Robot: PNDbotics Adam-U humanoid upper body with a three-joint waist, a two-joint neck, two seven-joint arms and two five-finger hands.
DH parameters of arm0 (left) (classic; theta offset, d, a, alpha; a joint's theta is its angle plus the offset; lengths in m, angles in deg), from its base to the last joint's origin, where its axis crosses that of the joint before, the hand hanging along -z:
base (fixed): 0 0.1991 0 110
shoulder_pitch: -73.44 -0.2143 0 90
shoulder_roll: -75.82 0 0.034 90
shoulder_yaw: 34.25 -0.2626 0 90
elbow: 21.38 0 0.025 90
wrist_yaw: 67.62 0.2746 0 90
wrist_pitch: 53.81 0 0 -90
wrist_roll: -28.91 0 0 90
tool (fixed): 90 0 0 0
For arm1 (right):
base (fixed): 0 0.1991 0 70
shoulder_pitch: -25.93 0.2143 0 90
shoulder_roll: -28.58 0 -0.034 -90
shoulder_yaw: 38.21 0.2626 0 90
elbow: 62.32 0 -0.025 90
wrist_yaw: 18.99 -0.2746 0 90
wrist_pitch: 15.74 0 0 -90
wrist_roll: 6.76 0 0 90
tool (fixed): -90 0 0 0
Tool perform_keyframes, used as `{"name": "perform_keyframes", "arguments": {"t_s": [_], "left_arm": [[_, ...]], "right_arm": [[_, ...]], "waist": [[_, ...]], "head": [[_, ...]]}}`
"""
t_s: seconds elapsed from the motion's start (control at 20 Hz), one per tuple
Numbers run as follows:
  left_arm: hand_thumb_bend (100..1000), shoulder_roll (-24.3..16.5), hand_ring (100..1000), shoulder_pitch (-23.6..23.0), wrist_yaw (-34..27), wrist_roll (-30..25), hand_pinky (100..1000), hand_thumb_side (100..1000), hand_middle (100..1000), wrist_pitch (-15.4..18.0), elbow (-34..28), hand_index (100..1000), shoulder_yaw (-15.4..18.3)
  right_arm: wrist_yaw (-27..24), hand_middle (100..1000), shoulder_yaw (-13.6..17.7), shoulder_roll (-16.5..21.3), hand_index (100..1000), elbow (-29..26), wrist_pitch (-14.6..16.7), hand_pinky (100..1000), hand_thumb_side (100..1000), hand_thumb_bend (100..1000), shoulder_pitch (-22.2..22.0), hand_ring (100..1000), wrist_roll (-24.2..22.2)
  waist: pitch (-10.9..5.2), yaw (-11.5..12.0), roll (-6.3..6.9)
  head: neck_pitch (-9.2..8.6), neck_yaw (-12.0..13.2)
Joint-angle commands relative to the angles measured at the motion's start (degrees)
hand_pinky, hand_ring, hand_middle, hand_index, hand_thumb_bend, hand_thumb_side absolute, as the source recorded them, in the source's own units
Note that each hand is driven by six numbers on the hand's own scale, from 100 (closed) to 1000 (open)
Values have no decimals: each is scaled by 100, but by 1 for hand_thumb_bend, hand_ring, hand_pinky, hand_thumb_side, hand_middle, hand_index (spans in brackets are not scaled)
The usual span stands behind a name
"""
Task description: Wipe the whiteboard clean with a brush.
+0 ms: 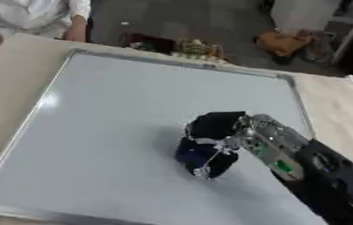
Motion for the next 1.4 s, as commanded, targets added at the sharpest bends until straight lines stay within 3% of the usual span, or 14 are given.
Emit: {"name": "perform_keyframes", "arguments": {"t_s": [0.05, 0.25, 0.5, 1.0, 1.25, 1.4], "left_arm": [[266, -72, 638, 67, -41, 27, 675, 965, 621, -7, -125, 762, -6], [266, -70, 638, 60, -48, 19, 675, 965, 621, -14, -122, 761, -14], [264, -81, 638, 51, -44, 19, 674, 965, 621, -17, -113, 760, -6], [261, -82, 637, 34, -30, 35, 672, 967, 620, 12, -101, 760, 7], [262, -78, 637, 27, -31, 47, 672, 966, 621, 37, -95, 760, 20], [263, -75, 638, 26, -34, 77, 672, 966, 621, 57, -97, 760, 38]], "right_arm": [[-46, 148, 34, 9, 211, -86, 1, 476, 486, 100, 73, 508, -26], [-132, 139, 67, 50, 190, -154, -11, 476, 480, 115, 69, 504, 3], [-694, 123, 208, 221, 116, -654, -97, 466, 490, 196, 66, 490, -165], [-1651, 102, 703, 631, 100, -1773, -660, 458, 512, 266, -25, 473, -457], [-2064, 100, 1092, 771, 100, -2162, -906, 449, 540, 316, -79, 458, -275], [-2431, 100, 1458, 866, 100, -2581, -1145, 444, 633, 376, -175, 440, 135]], "waist": [[-141, 3, 32], [-158, 18, 30], [-168, 20, 24], [-157, 29, 66], [-136, 37, 101], [-109, 23, 127]], "head": [[42, 7], [39, 2], [35, 19], [-19, 19], [-59, 36], [-83, 72]]}}
